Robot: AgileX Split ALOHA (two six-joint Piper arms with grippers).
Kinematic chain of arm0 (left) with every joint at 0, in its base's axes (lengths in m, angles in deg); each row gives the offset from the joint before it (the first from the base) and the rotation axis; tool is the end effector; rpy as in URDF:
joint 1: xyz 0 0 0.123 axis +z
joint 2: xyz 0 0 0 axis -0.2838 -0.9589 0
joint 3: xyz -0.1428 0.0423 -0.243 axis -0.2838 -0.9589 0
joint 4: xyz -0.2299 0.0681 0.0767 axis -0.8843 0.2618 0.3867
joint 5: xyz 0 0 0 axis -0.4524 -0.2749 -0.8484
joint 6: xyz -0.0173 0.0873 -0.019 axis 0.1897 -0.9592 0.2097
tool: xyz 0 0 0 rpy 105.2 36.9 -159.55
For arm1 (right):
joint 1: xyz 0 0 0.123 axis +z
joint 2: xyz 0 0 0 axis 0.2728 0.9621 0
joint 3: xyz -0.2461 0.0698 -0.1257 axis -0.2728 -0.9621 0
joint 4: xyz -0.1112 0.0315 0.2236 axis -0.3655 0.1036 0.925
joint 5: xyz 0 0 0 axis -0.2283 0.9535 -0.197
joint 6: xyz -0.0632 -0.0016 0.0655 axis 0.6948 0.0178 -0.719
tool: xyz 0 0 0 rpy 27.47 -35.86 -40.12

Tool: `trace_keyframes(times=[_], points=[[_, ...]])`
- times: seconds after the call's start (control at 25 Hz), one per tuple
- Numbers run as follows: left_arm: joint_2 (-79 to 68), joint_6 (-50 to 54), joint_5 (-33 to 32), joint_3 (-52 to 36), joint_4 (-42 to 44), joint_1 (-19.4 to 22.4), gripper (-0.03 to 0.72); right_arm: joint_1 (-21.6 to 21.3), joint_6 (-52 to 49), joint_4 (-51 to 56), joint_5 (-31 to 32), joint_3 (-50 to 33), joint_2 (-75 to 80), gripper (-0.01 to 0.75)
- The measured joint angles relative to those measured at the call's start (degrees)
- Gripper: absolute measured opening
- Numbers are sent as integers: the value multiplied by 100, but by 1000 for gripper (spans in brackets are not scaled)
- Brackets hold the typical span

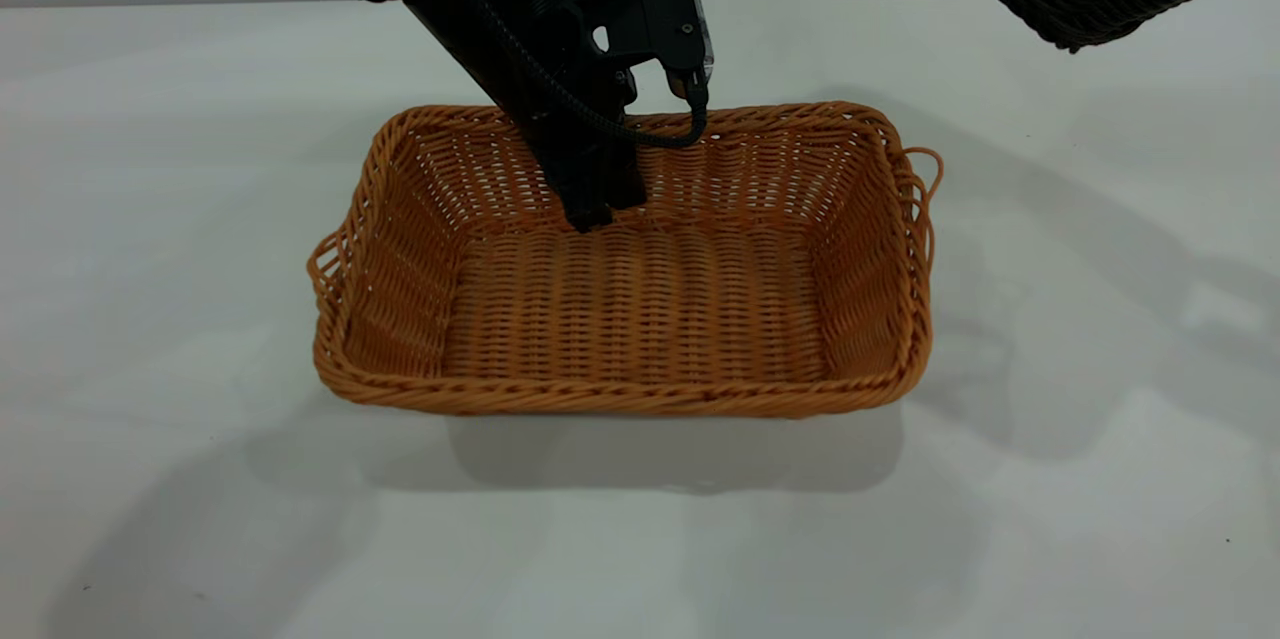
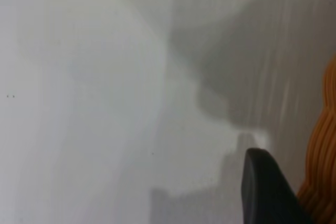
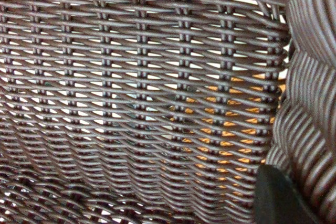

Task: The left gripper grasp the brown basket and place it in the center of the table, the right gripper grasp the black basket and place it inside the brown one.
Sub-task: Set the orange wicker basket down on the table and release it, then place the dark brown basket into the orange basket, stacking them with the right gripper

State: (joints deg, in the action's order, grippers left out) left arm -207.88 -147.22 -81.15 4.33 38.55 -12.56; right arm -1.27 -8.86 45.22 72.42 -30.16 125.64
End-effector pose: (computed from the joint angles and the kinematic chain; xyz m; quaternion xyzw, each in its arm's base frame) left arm 0.4202 -0.2426 0.0269 0.6280 0.7197 0.0151 0.2956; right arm 0.2837 -0.0174 0.1948 0.2509 0.8527 0.4099 0.2048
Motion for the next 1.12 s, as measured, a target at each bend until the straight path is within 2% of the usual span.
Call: trace_keyframes(times=[0.08, 0.24, 0.4, 0.6, 0.8, 0.96, 1.12], points=[[-5, 37, -3, 0, 2, 0, 251, 0, 0, -1, 0, 0, 0, 82], [-16, 95, 83, -13, -13, -2, 377, 0, 0, -1, 0, 0, 0, 82], [183, 95, 118, -14, -13, -20, 464, 0, 0, -1, -5, 0, 0, 82], [932, 95, -116, -21, -13, -20, 478, 0, 2, -1, -172, 0, 0, 82], [1933, 109, -859, -25, 137, 66, 468, 0, 15, 100, -795, 8, 0, 82], [2671, 438, -1575, -25, 541, 415, 433, -4, 19, 222, -1330, 92, 50, 82], [3451, 955, -1891, -59, 992, 864, 413, 174, 53, 307, -1113, 303, 232, 82]])
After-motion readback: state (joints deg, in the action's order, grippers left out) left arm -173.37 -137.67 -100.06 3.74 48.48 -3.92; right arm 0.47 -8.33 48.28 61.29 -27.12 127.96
